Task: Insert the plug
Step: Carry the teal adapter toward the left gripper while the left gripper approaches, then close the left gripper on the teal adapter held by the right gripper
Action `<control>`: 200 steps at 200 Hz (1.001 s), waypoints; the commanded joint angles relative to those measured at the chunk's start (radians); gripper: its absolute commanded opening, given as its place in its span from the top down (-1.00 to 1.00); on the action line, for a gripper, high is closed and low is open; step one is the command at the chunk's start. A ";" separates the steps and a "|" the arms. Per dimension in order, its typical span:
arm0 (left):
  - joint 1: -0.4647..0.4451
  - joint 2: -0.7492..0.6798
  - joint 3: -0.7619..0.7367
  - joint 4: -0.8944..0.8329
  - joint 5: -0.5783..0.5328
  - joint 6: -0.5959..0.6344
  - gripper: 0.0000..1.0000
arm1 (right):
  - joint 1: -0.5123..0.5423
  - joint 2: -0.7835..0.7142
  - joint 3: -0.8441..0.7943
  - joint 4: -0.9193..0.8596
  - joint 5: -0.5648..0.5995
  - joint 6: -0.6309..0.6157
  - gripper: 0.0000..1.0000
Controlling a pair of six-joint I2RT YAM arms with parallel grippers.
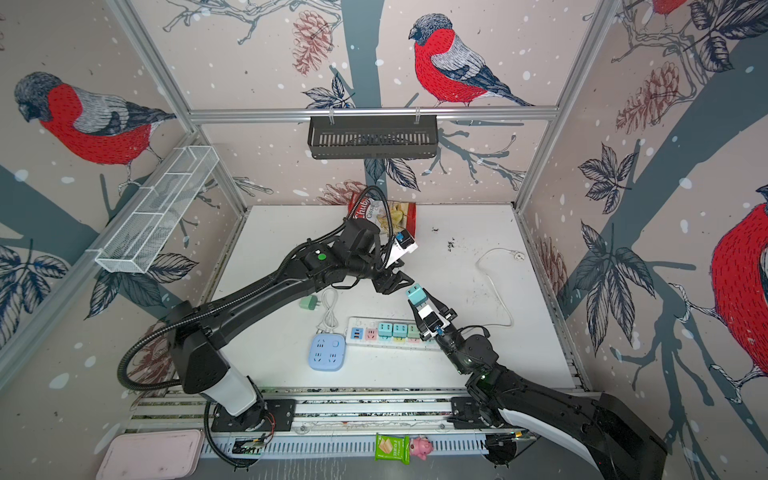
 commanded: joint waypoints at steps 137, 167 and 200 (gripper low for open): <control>-0.022 -0.005 0.008 -0.016 0.176 -0.002 -0.45 | 0.002 -0.008 -0.042 0.111 0.049 -0.028 0.96; -0.022 -0.015 -0.001 -0.010 0.176 0.004 -0.57 | 0.004 -0.010 -0.043 0.111 0.036 -0.027 0.96; -0.022 0.020 0.025 -0.050 0.176 0.011 -0.56 | 0.007 -0.019 -0.040 0.109 0.024 -0.027 0.96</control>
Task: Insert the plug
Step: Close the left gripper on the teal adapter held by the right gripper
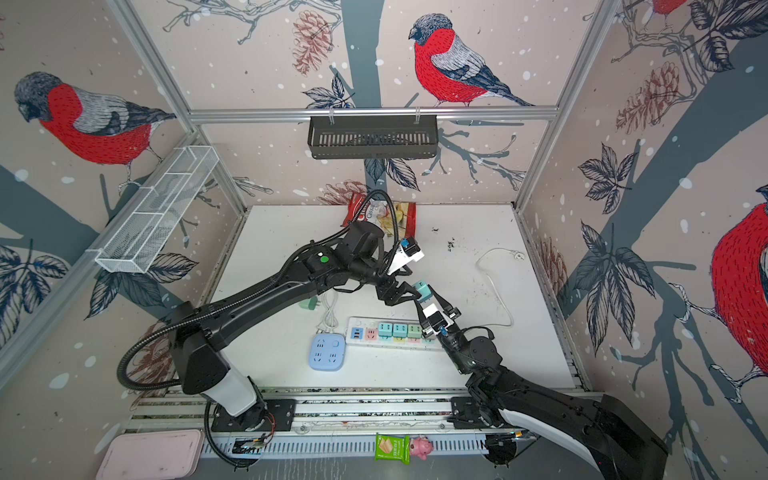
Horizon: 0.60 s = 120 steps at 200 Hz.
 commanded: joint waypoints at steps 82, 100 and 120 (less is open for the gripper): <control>-0.006 0.068 0.053 -0.086 0.033 0.020 -0.40 | 0.012 -0.010 -0.038 0.041 -0.024 -0.002 0.96; -0.007 0.077 0.058 -0.089 0.050 0.021 -0.37 | 0.014 -0.007 -0.034 0.037 -0.044 -0.002 0.96; -0.009 0.078 0.058 -0.090 0.058 0.020 -0.36 | 0.019 0.002 -0.028 0.037 -0.053 -0.003 0.97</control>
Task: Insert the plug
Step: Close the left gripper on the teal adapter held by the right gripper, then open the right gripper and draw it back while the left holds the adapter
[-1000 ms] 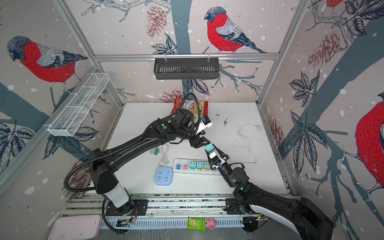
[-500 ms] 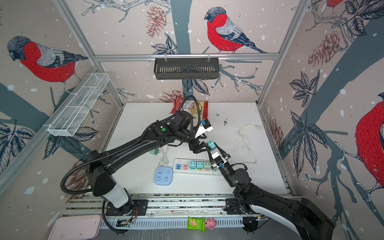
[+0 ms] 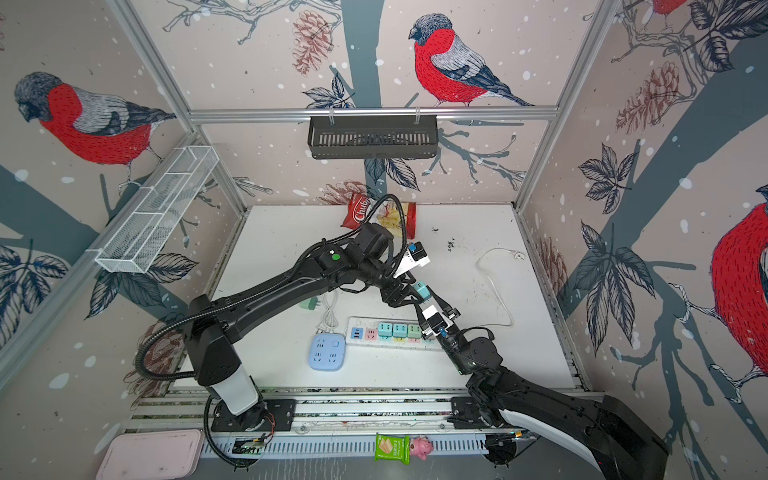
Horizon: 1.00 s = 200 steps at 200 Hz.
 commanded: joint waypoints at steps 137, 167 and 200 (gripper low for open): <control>-0.002 0.038 0.052 -0.072 0.042 0.031 0.78 | 0.039 0.061 -0.013 0.082 -0.027 -0.009 0.96; -0.003 0.031 0.052 -0.070 0.037 0.034 0.87 | 0.039 0.060 -0.014 0.082 -0.019 -0.004 0.92; -0.002 0.018 0.047 -0.068 0.026 0.042 0.98 | 0.037 0.056 -0.017 0.095 -0.003 0.006 0.38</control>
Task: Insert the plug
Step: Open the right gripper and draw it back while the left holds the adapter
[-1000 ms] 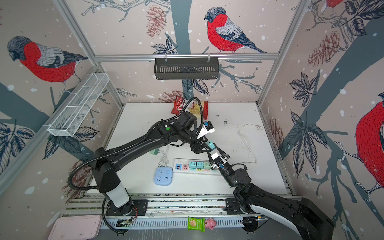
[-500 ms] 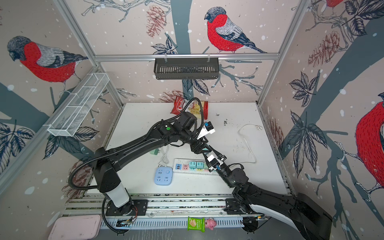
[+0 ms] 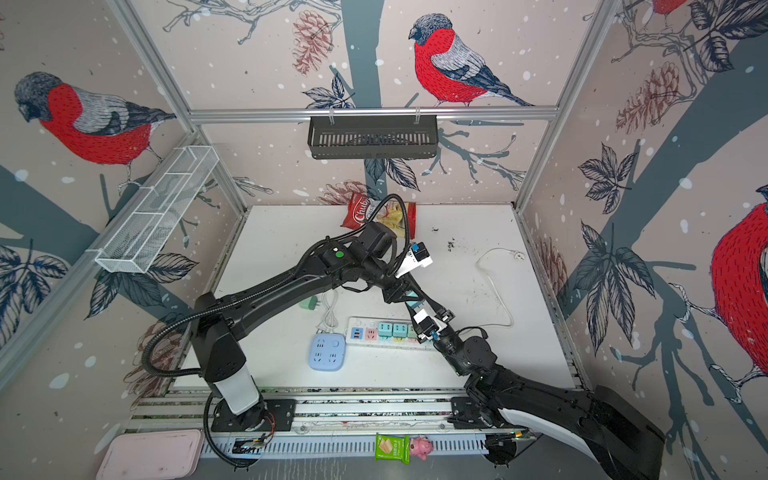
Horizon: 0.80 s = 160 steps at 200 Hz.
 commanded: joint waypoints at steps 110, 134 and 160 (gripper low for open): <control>0.073 -0.076 -0.018 -0.019 -0.127 0.143 1.00 | -0.005 -0.041 -0.043 0.093 0.041 0.047 -0.99; 0.139 -0.113 -0.043 -0.022 -0.185 0.231 1.00 | -0.017 -0.092 -0.064 0.083 0.038 0.054 -0.99; 0.156 -0.227 -0.250 0.080 -0.333 0.468 1.00 | -0.046 -0.161 -0.085 0.043 0.057 0.065 -0.99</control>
